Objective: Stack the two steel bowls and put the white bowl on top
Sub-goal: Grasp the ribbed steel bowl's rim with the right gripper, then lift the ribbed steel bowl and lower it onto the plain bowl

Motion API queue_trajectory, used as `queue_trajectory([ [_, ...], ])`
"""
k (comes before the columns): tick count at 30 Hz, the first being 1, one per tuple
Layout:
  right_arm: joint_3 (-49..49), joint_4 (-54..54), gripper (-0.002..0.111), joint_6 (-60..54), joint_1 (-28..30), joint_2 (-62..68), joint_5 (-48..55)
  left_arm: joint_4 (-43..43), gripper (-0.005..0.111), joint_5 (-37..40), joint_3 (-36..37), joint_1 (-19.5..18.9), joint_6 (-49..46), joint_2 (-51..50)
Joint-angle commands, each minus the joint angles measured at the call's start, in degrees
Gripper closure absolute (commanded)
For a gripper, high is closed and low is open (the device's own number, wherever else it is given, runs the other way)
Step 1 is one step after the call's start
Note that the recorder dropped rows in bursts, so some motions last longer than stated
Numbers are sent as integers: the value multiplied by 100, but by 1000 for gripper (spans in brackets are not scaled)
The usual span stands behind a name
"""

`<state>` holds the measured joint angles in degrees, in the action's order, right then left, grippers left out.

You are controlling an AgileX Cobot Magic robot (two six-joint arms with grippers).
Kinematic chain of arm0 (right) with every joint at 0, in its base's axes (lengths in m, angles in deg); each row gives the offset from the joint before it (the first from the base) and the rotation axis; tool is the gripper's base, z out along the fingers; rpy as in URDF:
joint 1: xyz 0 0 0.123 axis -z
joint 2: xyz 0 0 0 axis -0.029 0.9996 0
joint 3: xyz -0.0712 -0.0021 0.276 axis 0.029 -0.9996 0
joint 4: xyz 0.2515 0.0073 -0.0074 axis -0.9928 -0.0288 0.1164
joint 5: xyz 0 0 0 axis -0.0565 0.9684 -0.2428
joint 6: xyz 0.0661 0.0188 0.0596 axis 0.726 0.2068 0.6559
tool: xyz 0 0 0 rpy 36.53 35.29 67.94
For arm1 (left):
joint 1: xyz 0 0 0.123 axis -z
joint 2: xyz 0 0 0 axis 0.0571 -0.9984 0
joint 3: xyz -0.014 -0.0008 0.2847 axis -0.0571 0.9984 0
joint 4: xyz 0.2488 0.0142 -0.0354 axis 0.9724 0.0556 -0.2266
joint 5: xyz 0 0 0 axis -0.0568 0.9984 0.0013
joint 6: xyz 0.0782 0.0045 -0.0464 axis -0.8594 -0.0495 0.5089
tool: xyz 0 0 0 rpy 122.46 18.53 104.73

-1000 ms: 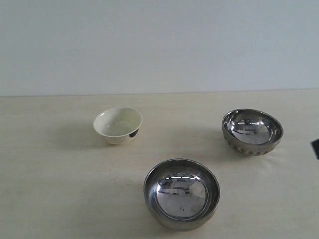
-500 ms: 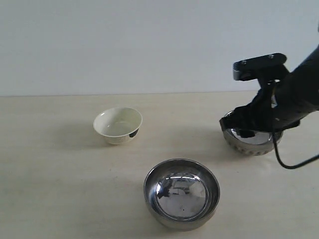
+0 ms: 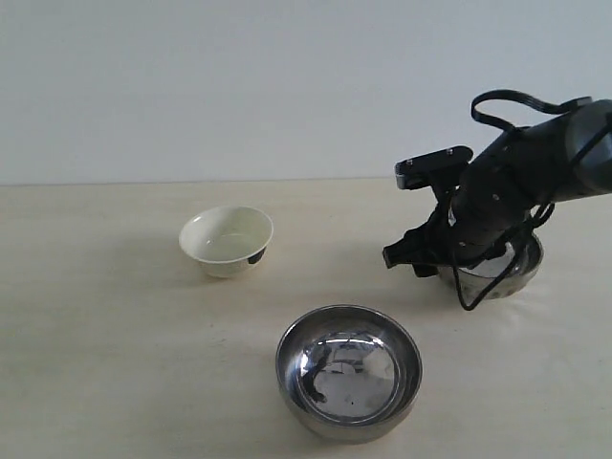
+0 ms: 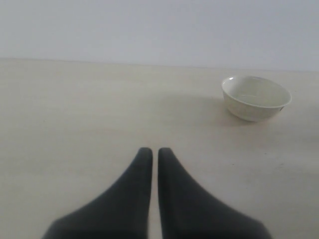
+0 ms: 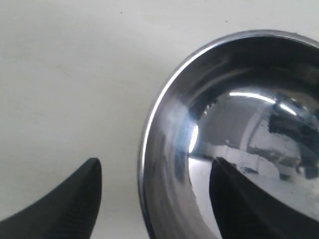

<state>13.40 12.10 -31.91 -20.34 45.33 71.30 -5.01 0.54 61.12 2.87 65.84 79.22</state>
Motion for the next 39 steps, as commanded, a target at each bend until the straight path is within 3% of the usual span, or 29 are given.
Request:
queue_trajectory([
  [1, 200, 0, 52, -50, 35, 333, -45, 0, 103, -43, 17, 29, 27, 18],
  [5, 206, 141, 65, -50, 35, 511, -100, 0, 103, -43, 17, 29, 27, 18],
  [10, 206, 440, 109, -50, 35, 546, -17, 0, 103, -43, 17, 29, 27, 18],
  [22, 206, 389, 108, -362, 22, 129, 707, 0, 103, -43, 17, 29, 27, 18],
  [27, 183, -626, 108, -1429, -55, -479, 977, 0, 103, -43, 17, 29, 27, 18],
  [30, 183, -1079, 108, -1900, -264, -874, 1131, 0, 103, -43, 17, 29, 27, 18],
  [39, 183, -1079, 108, -2037, -1445, -1715, 2111, 0, 103, -43, 17, 29, 27, 18],
])
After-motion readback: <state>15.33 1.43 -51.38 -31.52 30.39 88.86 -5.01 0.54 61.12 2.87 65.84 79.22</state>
